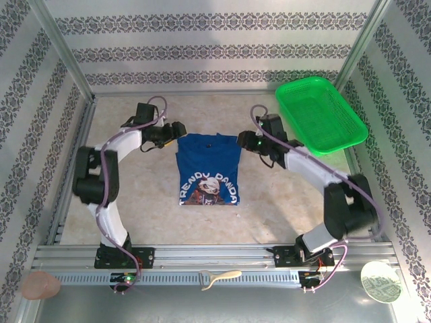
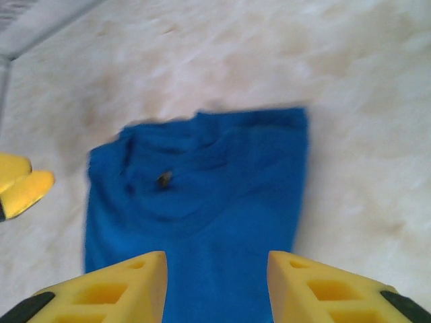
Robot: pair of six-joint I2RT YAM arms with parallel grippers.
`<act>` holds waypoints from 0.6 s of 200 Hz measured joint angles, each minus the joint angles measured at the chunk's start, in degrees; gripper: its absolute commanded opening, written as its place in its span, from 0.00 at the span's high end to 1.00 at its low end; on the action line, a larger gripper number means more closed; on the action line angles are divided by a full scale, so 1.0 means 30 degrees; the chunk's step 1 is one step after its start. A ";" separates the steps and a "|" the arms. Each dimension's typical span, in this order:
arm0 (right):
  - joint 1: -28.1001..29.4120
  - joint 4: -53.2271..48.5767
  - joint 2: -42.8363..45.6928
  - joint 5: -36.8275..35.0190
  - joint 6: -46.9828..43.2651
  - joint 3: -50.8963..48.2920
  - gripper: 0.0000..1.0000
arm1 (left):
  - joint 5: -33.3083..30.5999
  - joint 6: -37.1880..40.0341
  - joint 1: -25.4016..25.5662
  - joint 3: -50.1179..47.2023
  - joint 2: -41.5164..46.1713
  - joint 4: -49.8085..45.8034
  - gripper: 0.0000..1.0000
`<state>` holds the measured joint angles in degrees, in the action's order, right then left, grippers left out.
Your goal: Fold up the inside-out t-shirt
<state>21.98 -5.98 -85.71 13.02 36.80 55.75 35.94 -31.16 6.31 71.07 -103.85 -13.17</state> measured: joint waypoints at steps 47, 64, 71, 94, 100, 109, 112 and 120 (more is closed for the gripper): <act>0.4146 0.1843 0.0947 -0.0102 0.3257 -0.3759 0.58 | 0.1020 -0.3621 0.2871 -0.6637 0.6258 0.3949 0.18; 0.4823 0.3147 0.0233 -0.0240 0.4721 -0.5034 0.58 | 0.1239 -0.5304 0.3905 -0.8859 0.6135 0.6076 0.17; 0.5034 0.3730 -0.0087 -0.0350 0.5311 -0.5559 0.58 | 0.1268 -0.5938 0.4240 -0.9646 0.5850 0.6827 0.17; 0.5632 0.5748 -0.0962 -0.0794 0.7315 -0.7461 0.59 | 0.1311 -0.7388 0.5056 -1.1482 0.4779 0.8910 0.17; 0.5748 0.6441 -0.1005 -0.0998 0.7759 -0.7927 0.59 | 0.1304 -0.7613 0.5180 -1.1934 0.4656 0.9369 0.17; 0.5901 0.7541 -0.0831 -0.1195 0.8582 -0.8466 0.60 | 0.1239 -0.7817 0.5275 -1.2590 0.4656 1.0171 0.17; 0.5931 0.7817 -0.0780 -0.1246 0.8779 -0.8619 0.60 | 0.1239 -0.7868 0.5275 -1.2757 0.4721 1.0433 0.17; 0.6142 0.8626 -0.0605 -0.1610 0.9500 -0.9202 0.60 | 0.1100 -0.8058 0.5275 -1.3209 0.4962 1.1096 0.17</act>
<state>40.40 19.90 -87.53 8.19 65.30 28.14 39.24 -55.33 22.13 31.44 -88.97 20.12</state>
